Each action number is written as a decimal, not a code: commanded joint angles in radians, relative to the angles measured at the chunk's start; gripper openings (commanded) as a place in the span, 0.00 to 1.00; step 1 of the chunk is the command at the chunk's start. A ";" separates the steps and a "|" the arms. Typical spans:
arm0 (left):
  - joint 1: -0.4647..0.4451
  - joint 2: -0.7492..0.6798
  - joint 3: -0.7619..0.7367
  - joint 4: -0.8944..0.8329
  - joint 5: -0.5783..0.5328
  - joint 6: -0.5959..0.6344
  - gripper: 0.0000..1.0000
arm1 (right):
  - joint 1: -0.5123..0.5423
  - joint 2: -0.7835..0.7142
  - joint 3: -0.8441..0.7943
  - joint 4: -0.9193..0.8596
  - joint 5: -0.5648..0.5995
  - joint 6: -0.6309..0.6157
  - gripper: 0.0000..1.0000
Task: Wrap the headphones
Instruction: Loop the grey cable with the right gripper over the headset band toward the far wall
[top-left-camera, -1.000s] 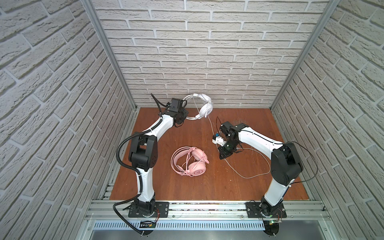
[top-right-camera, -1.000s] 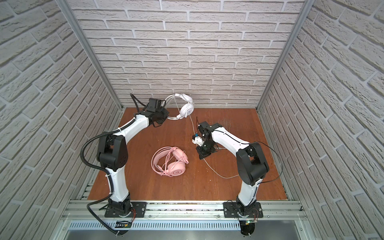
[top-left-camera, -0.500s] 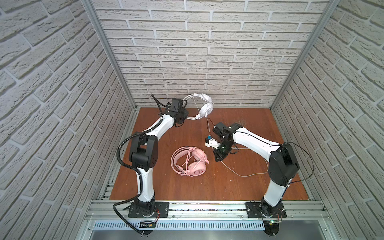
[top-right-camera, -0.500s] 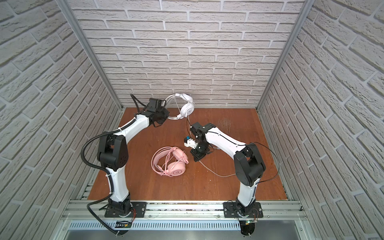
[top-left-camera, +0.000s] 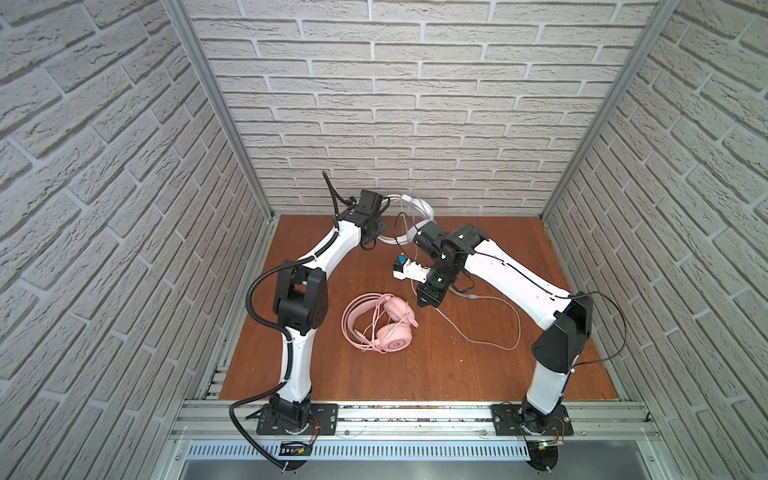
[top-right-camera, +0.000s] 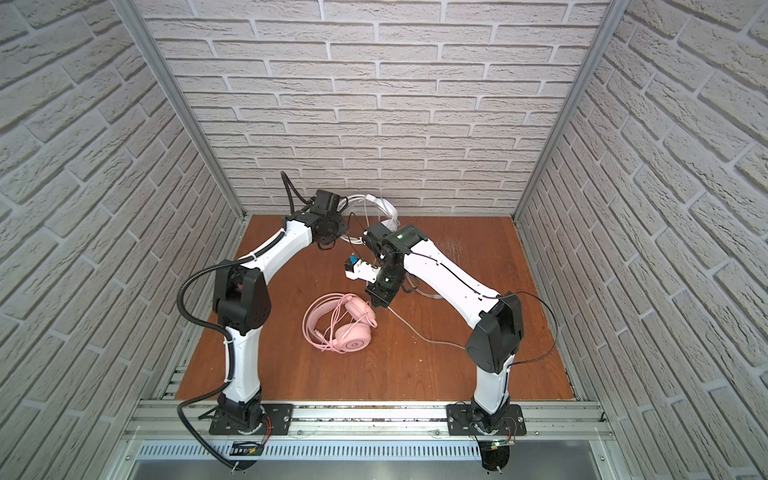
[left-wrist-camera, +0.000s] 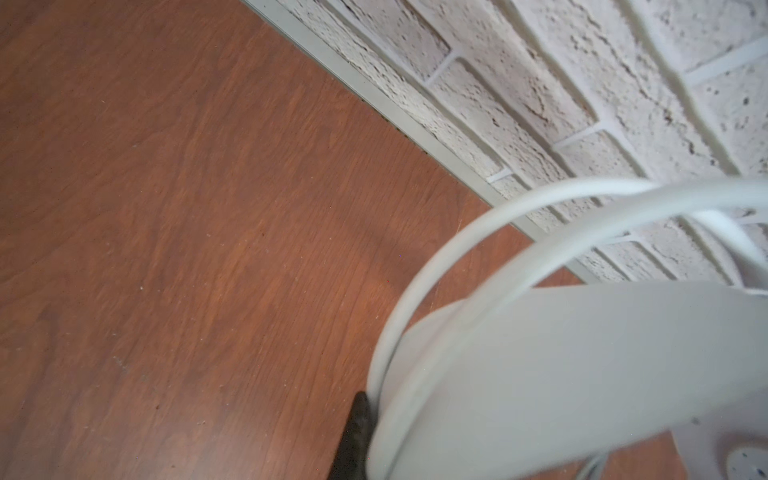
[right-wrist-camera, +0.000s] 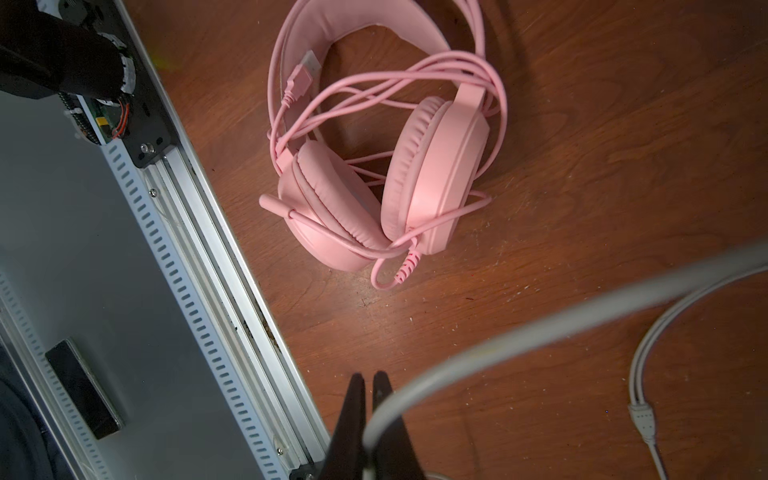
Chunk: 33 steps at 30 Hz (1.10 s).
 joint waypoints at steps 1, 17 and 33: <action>-0.014 0.018 0.060 -0.027 -0.068 0.073 0.00 | -0.001 0.021 0.106 -0.065 0.027 -0.044 0.05; -0.048 0.087 0.107 -0.109 -0.116 0.222 0.00 | -0.069 0.108 0.466 -0.094 0.101 -0.072 0.05; -0.082 0.089 0.125 -0.072 -0.028 0.453 0.00 | -0.244 0.119 0.531 0.043 0.108 -0.010 0.05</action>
